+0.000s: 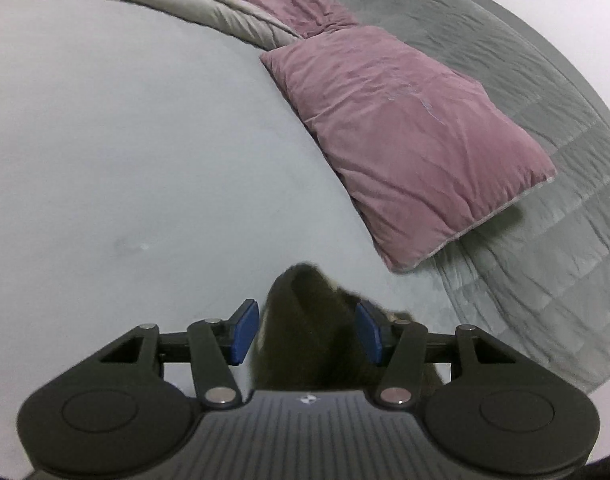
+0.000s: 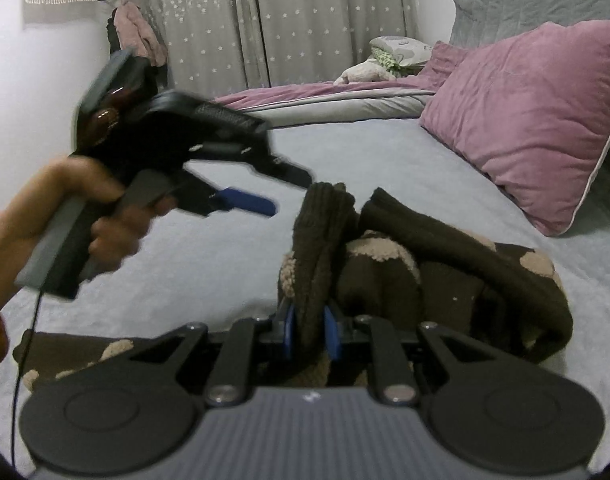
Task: Fold clothes
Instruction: 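Hold the sweater with the right gripper while the left gripper lifts a sleeve cuff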
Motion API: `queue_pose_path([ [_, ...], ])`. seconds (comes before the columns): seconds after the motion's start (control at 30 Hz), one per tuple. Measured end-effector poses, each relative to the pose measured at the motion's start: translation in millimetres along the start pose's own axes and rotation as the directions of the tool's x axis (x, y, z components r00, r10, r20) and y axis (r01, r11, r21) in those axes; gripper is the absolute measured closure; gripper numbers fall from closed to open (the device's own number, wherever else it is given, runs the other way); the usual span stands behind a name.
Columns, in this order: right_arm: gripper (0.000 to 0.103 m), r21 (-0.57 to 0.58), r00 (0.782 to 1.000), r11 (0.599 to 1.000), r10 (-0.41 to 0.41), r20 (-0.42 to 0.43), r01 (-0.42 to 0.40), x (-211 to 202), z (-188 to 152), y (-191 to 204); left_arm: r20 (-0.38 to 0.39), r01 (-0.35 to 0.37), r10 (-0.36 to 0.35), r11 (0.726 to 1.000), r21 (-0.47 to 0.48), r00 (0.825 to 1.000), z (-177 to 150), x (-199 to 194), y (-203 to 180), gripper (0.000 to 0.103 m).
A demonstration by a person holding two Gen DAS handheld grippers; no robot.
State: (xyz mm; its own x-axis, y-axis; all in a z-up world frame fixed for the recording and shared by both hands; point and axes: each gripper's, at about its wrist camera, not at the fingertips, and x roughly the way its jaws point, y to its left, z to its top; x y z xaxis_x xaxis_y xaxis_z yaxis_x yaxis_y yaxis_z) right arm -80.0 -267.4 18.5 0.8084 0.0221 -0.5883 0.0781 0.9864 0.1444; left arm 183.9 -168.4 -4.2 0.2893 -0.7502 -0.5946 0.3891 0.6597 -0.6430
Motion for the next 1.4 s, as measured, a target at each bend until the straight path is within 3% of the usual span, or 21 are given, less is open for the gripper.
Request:
queue_pose_path([
  [0.17,0.088,0.001,1.0,1.0,0.012,-0.003,-0.012,-1.4,-3.2,5.8,-0.04,-0.017,0.014,0.997,-0.081,0.999,12.3,27.1,0.5,0.051],
  [0.3,0.087,0.006,1.0,1.0,0.021,-0.004,-0.021,-0.1,-2.9,4.2,-0.088,-0.095,0.088,0.992,-0.082,0.992,11.1,44.7,-2.7,0.053],
  [0.4,0.087,0.007,1.0,1.0,0.026,-0.005,-0.026,0.0,-2.8,3.4,-0.085,-0.128,0.122,0.99,-0.063,0.989,2.6,45.7,-4.5,0.084],
  [0.5,0.087,0.005,1.0,1.0,0.028,-0.007,-0.028,-0.1,-2.5,3.3,-0.058,-0.166,0.163,0.985,-0.038,0.985,-6.0,40.2,-8.1,0.09],
  [0.63,0.088,-0.013,1.0,1.0,0.024,0.001,-0.024,-2.3,-0.3,6.1,0.023,-0.171,0.175,0.979,-0.108,0.984,-11.2,12.3,1.0,0.093],
  [0.77,0.088,-0.029,0.999,0.999,0.017,0.035,-0.016,-8.1,4.0,11.0,0.182,-0.172,0.195,0.976,-0.134,0.964,-20.7,-41.3,6.5,0.094],
  [0.97,0.088,-0.059,0.993,0.998,0.038,0.114,-0.031,-22.5,13.2,31.1,0.339,-0.194,0.247,0.964,-0.182,0.908,-36.6,-124.1,14.1,0.095],
  [1.07,0.088,-0.075,0.986,0.996,0.059,0.157,-0.048,-31.1,19.2,45.8,0.413,-0.218,0.276,0.959,-0.184,0.868,-45.6,-168.6,13.3,0.095],
  [1.23,0.088,-0.115,0.964,0.989,0.12,0.239,-0.095,-52.0,29.3,76.5,0.53,-0.281,0.316,0.948,-0.148,0.787,-63.5,-237.9,-1.8,0.095],
  [1.4,0.088,-0.144,0.933,0.976,0.202,0.299,-0.165,-71.6,35.9,104.3,0.631,-0.364,0.362,0.922,-0.133,0.686,-90.4,-307.7,-18.1,0.095],
])
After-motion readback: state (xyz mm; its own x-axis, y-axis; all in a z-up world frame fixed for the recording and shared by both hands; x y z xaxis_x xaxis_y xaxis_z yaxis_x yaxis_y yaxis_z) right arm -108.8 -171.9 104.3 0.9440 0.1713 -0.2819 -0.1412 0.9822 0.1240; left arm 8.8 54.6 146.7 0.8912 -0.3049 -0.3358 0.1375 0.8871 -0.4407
